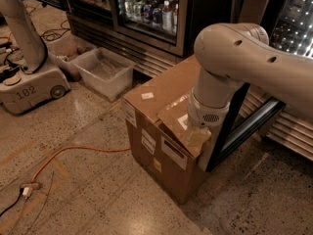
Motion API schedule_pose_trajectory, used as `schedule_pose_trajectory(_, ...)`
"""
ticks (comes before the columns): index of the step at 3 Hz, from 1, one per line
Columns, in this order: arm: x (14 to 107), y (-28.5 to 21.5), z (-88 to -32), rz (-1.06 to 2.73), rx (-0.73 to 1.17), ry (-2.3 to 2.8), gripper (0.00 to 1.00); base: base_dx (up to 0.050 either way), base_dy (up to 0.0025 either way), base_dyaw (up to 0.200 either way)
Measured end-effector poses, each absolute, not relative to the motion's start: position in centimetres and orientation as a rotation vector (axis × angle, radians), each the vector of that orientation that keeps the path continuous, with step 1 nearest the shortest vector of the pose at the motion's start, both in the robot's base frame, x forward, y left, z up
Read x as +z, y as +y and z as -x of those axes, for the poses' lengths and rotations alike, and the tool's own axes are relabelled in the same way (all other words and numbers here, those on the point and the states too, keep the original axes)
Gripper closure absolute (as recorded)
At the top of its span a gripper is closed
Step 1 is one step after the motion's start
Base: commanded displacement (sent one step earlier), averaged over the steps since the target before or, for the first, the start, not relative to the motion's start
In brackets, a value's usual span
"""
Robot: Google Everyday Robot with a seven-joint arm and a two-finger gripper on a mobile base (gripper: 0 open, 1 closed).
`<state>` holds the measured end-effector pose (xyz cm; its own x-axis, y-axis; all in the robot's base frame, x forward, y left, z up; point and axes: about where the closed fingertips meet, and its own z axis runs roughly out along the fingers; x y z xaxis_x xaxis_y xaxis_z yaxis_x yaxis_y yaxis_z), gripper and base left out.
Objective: Close left fridge door
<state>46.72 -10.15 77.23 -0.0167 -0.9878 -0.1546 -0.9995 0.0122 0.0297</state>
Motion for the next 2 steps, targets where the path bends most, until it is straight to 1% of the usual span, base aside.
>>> schedule_pose_trajectory(1,77.1,-10.0,-46.7,2.146,0.200,2.168,1.00,0.000,0.00000,0.000)
schedule_pose_trajectory(2,76.8,-7.4,-46.3,2.217,0.162,2.130,1.00,0.000,0.00000,0.000)
